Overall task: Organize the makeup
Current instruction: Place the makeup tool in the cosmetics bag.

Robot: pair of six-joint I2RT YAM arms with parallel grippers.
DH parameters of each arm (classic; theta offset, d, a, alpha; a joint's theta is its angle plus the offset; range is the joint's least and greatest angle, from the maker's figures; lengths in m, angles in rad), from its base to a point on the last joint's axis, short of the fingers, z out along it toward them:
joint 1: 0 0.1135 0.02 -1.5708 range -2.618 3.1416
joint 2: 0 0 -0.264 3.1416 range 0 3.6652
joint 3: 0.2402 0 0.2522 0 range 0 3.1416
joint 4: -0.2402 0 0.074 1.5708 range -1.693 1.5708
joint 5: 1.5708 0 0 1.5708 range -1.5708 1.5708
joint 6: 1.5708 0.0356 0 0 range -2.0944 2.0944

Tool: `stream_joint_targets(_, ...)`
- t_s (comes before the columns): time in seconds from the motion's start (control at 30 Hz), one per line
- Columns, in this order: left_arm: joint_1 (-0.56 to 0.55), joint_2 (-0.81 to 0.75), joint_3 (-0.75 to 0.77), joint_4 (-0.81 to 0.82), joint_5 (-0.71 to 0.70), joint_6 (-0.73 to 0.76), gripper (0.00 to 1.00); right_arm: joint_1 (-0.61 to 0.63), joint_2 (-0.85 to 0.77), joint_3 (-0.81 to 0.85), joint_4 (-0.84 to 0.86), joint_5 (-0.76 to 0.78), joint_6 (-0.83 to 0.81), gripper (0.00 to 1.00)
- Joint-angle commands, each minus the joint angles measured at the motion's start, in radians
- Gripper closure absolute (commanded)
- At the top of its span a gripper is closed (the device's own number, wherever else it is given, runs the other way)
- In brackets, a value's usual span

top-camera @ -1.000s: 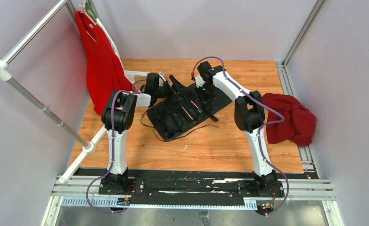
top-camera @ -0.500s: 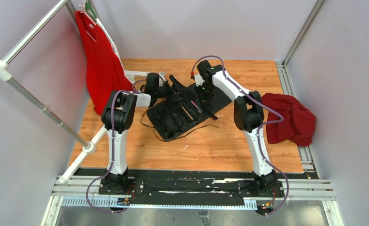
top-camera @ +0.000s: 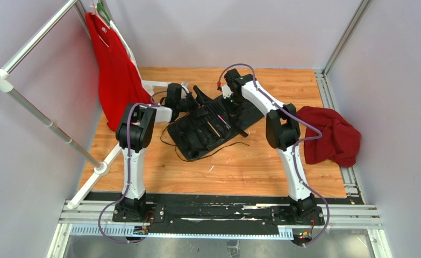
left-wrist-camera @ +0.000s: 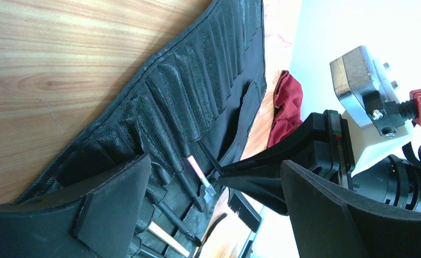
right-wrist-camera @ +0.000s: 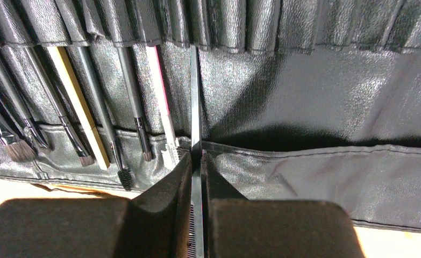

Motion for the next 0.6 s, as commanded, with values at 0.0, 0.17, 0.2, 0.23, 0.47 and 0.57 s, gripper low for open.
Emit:
stream_joint_targets(0.0,0.02,-0.007,-0.041,-0.084,-0.016,0.021,0.02,-0.004,0.033,0.055,0.004,0.015,-0.006,0.99)
stream_joint_targets(0.17,0.021,-0.007,-0.04,-0.083,-0.017,0.022,0.02,-0.006,0.04,0.066,0.02,0.013,-0.005,1.0)
stream_joint_targets(0.2,0.021,-0.007,-0.042,-0.083,-0.017,0.022,0.02,-0.006,0.04,0.065,0.025,0.014,-0.005,0.99)
stream_joint_targets(0.23,0.02,-0.007,-0.041,-0.083,-0.017,0.021,0.02,-0.007,0.039,0.065,0.03,0.014,-0.004,0.99)
stream_joint_targets(0.47,0.021,-0.007,-0.04,-0.084,-0.016,0.021,0.02,-0.007,0.051,0.088,0.046,0.008,0.002,0.99)
stream_joint_targets(0.57,0.021,-0.007,-0.038,-0.083,-0.017,0.02,0.02,-0.007,0.049,0.088,0.047,0.008,0.002,1.0)
